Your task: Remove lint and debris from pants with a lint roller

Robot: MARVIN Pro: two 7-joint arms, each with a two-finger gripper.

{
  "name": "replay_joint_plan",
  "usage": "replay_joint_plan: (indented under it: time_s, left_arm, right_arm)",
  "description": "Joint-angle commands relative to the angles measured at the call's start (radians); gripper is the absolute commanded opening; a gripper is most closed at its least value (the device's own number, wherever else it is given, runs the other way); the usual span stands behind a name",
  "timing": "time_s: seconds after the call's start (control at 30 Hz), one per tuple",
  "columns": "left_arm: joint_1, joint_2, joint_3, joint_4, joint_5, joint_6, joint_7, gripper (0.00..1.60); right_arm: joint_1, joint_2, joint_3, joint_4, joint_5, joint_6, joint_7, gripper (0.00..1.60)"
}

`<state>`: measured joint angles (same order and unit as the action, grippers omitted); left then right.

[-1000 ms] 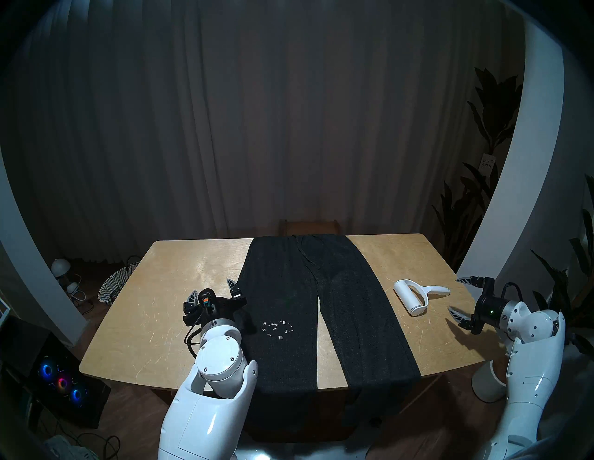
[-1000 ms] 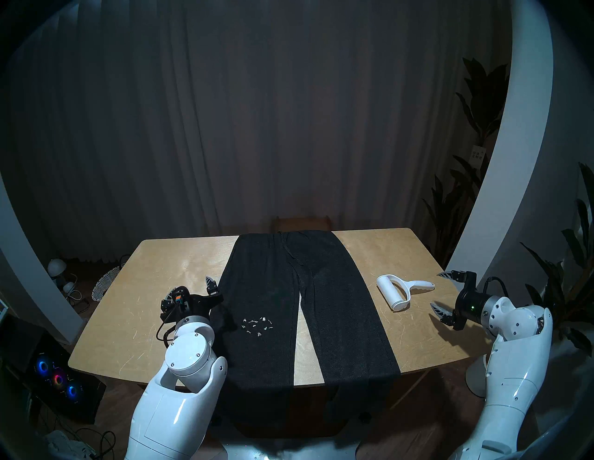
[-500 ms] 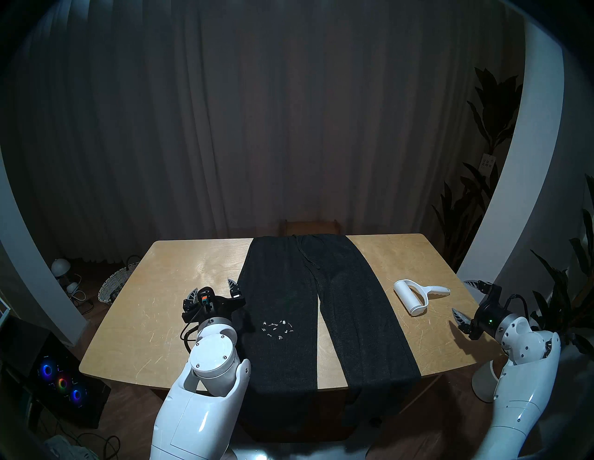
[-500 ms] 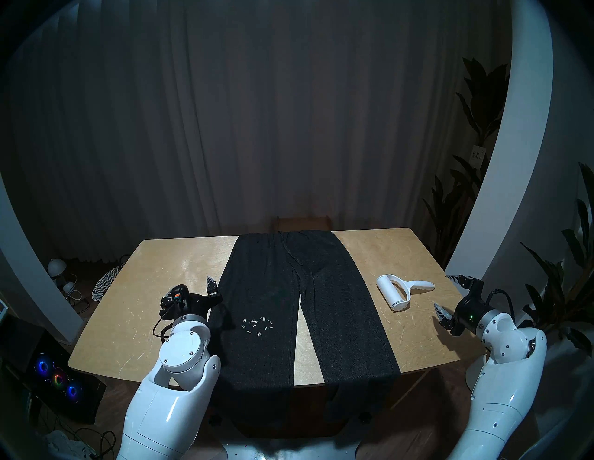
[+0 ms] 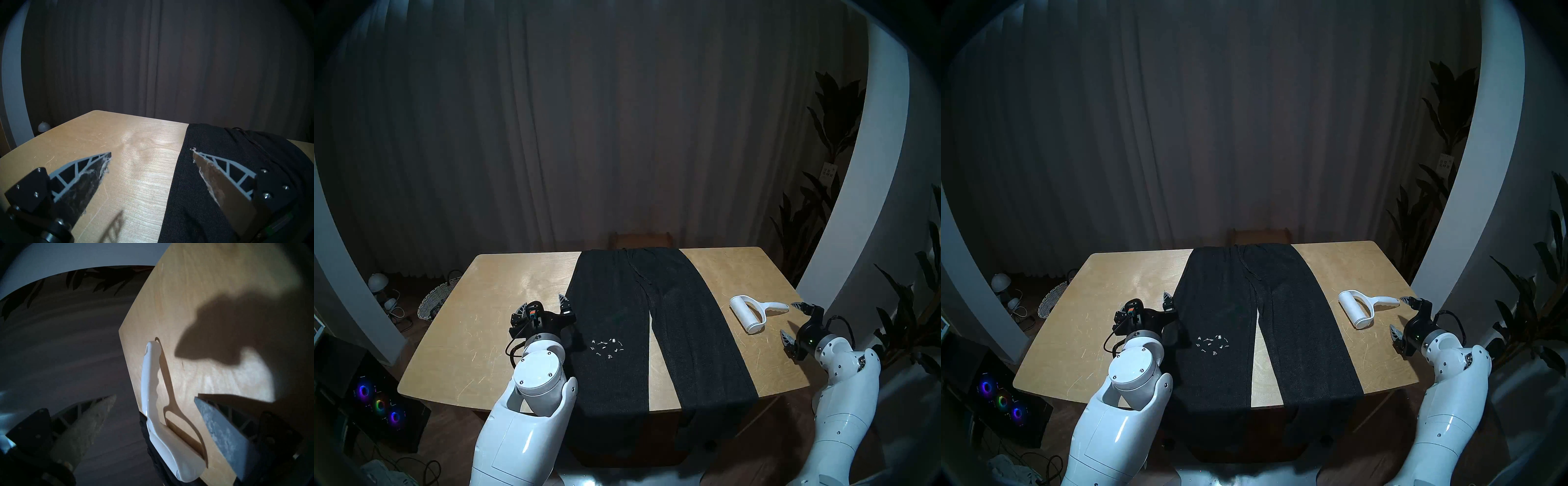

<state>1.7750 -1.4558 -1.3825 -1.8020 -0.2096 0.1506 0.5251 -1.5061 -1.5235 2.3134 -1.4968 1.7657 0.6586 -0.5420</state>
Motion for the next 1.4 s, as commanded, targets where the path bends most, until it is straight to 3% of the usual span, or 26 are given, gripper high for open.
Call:
replay_joint_plan:
  time_s: [0.0, 0.37, 0.93, 1.13, 1.23, 1.37]
  left_arm:
    - [-0.025, -0.01, 0.002, -0.013, 0.01, -0.008, 0.013, 1.6]
    - [0.013, -0.025, -0.005, -0.037, 0.025, -0.028, 0.069, 1.6]
    - [0.032, -0.023, 0.0, -0.046, 0.023, -0.045, 0.084, 1.6]
    - [0.043, -0.003, -0.005, -0.058, -0.022, -0.043, 0.024, 1.6]
    - [0.042, -0.046, -0.03, -0.071, -0.1, -0.028, 0.021, 1.6]
    - [0.031, -0.026, -0.022, -0.063, -0.102, -0.015, 0.01, 1.6]
  right_arm:
    - [0.051, 0.047, -0.051, 0.025, -0.08, 0.004, 0.102, 1.6]
    - [0.068, 0.081, -0.109, 0.123, -0.189, -0.019, 0.261, 1.6]
    - [0.112, 0.098, -0.151, 0.243, -0.218, -0.021, 0.299, 1.6]
    - [0.124, 0.098, -0.156, 0.279, -0.225, -0.032, 0.306, 1.6]
    - [0.128, 0.096, -0.159, 0.29, -0.227, -0.034, 0.307, 1.6]
    - [0.135, 0.092, -0.157, 0.311, -0.225, -0.04, 0.306, 1.6]
